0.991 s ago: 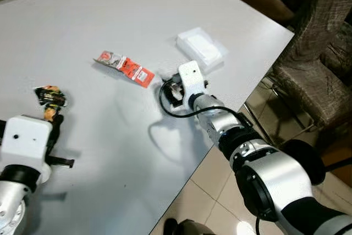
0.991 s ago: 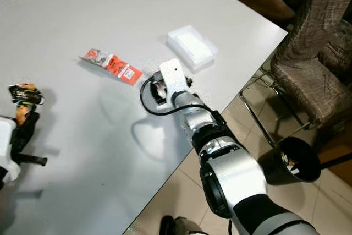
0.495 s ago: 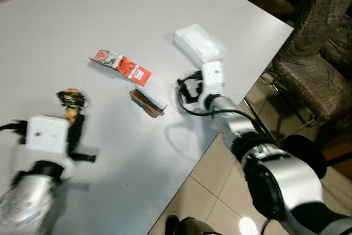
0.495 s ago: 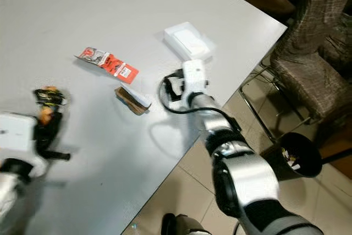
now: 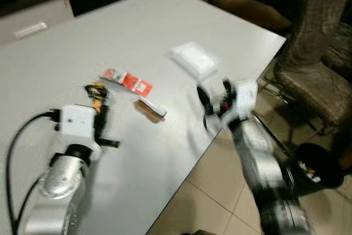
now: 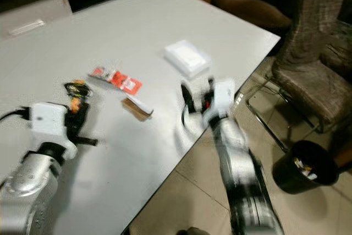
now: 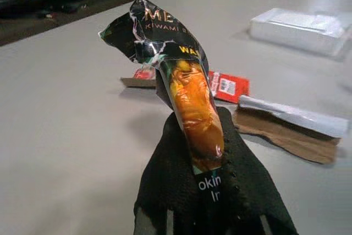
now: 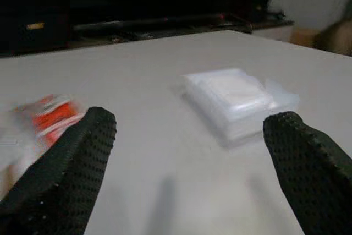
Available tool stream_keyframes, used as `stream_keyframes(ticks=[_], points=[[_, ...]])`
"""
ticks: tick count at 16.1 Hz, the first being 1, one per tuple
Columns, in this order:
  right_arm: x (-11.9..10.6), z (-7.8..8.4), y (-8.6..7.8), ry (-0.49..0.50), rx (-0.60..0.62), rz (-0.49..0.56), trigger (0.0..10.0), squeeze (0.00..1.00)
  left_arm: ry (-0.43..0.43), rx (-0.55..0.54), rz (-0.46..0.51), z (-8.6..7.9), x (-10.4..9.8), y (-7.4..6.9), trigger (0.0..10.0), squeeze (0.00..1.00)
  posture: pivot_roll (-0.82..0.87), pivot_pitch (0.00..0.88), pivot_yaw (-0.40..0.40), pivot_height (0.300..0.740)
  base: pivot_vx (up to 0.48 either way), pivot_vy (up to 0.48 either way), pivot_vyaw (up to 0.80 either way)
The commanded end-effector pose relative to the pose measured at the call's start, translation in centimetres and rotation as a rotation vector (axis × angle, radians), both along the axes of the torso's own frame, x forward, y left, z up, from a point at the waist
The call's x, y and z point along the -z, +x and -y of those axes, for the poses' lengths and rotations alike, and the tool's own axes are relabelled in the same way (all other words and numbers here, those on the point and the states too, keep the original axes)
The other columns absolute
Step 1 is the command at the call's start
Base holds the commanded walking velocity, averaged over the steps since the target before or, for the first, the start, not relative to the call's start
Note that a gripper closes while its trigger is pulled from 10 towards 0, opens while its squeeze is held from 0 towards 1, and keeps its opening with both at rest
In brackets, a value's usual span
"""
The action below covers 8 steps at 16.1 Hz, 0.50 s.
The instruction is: Picking trash to rubbish bin
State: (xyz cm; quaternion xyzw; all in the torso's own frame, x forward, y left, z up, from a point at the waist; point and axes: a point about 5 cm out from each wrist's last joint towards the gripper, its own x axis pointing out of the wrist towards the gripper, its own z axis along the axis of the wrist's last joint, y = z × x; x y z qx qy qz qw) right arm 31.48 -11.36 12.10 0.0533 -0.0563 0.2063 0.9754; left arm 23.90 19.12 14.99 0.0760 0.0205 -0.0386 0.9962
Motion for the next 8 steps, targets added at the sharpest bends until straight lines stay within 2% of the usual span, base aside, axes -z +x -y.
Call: stream_keyframes(ticks=[1,2,3,4,6,8], points=[[-0.7,-0.5,-0.9,-0.034,-0.028,0.009,10.0,0.00,-0.006,0.012,0.000,0.6,0.3,0.3,10.0,0.00,-0.03,0.011,-0.071,0.740,0.000,0.000,0.00],[-0.3,-0.6,-1.8,-0.039,-0.044,-0.009,10.0,0.00,0.005,0.025,0.000,0.8,0.4,0.3,10.0,0.00,-0.03,0.009,-0.070,0.740,0.000,0.000,0.00],[0.3,-1.0,-3.7,-0.059,-0.088,-0.057,10.0,0.00,0.033,0.050,0.000,1.4,0.6,0.5,10.0,0.00,-0.04,0.010,-0.069,0.740,0.000,0.000,0.00],[0.6,-1.5,-4.8,-0.079,-0.122,-0.081,10.0,0.00,0.041,0.052,0.001,1.6,0.7,0.5,10.0,0.00,-0.04,0.009,-0.070,0.740,0.000,0.000,0.00],[0.5,-1.8,-5.7,-0.100,-0.144,-0.115,10.0,0.00,0.028,0.031,0.006,1.5,0.8,0.4,10.0,0.00,-0.04,0.005,-0.075,0.740,0.000,0.000,0.00],[0.7,-1.9,-6.1,-0.110,-0.166,-0.168,10.0,0.00,0.028,0.017,0.009,1.4,1.0,0.2,10.0,0.00,-0.04,0.000,-0.079,0.740,0.000,0.000,0.64]])
